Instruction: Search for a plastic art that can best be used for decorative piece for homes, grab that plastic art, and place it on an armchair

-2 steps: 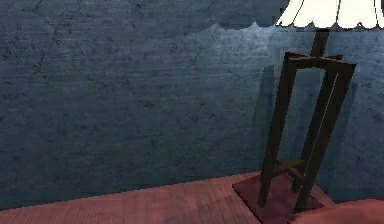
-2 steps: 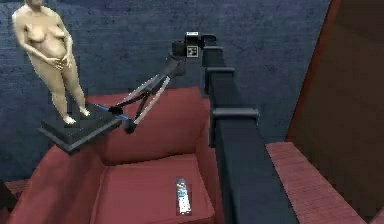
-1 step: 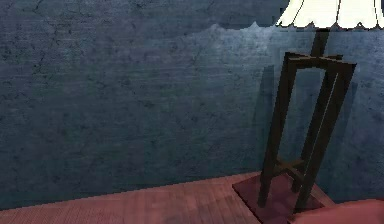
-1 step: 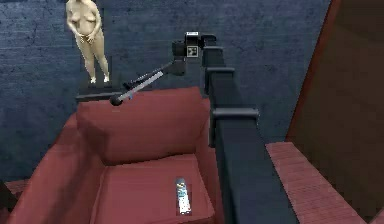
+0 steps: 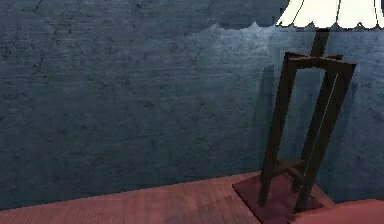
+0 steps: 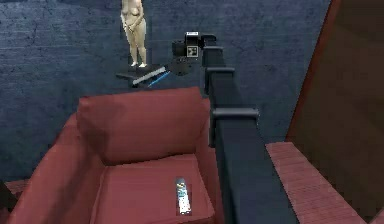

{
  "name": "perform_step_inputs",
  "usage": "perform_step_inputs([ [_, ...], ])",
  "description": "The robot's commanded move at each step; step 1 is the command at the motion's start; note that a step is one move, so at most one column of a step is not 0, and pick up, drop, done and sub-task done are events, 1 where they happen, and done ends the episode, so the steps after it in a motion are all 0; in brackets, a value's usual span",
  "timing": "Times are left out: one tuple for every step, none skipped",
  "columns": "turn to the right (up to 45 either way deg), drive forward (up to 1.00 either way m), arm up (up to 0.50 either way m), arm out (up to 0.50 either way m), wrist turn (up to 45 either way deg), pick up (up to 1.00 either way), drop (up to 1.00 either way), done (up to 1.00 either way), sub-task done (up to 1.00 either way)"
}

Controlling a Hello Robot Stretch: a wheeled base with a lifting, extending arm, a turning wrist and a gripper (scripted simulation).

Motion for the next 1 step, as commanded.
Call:
perform_step_inputs([
  [0.0,0.00,-0.38,0.00,0.0,0.00,0.00,0.00,0.00],
])
